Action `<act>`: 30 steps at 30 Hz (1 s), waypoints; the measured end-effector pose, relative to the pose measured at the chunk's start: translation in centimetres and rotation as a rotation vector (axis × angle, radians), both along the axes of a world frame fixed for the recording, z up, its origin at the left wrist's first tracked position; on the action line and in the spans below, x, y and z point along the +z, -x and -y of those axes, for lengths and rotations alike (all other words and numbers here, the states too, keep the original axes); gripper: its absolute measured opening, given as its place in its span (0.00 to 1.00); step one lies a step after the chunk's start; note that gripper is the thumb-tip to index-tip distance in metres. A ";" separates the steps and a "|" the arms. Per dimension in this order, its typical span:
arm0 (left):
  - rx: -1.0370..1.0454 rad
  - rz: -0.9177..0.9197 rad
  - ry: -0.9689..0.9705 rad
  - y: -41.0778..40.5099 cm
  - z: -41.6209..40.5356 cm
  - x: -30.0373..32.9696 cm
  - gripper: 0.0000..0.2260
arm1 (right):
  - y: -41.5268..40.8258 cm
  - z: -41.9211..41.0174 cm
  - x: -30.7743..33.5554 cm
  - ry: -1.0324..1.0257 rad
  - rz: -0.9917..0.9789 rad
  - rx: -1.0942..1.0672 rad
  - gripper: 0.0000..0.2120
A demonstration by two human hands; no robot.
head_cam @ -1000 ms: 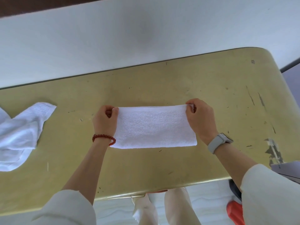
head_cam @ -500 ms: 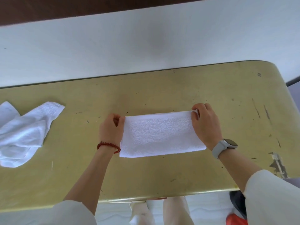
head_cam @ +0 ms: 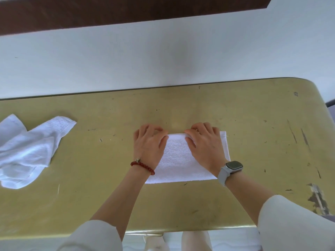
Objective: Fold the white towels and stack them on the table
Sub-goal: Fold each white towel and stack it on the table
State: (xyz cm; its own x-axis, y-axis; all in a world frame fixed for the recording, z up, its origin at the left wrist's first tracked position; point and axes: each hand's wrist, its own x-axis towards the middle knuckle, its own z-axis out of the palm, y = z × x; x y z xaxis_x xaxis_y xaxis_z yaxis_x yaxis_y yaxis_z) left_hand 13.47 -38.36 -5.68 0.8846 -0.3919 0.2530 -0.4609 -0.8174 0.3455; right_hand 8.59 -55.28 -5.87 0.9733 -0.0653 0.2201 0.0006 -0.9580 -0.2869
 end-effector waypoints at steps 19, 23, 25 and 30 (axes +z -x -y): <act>0.102 -0.118 0.025 -0.6 1.3 -0.1 0.05 | -1.5 -0.1 -0.3 -0.040 -0.003 0.007 0.12; 0.147 -0.073 -0.002 -0.2 1.4 0.3 0.07 | -1.6 -0.3 0.1 -0.004 0.064 0.012 0.09; 0.142 -0.014 -0.021 0.8 0.9 0.5 0.12 | -0.8 -0.6 0.3 -0.001 0.126 0.044 0.08; 0.013 -0.052 -0.240 4.5 0.0 -0.8 0.19 | 1.8 -2.1 -0.3 0.124 -0.024 0.170 0.16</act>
State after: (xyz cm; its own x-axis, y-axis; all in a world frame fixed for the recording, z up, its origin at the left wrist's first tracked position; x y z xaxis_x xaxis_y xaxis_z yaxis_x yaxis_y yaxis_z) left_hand 8.99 -38.37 -6.47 0.8995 -0.4236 0.1074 -0.4363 -0.8849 0.1634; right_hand 6.83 -53.17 -6.16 0.9731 0.1262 0.1929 0.1595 -0.9727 -0.1687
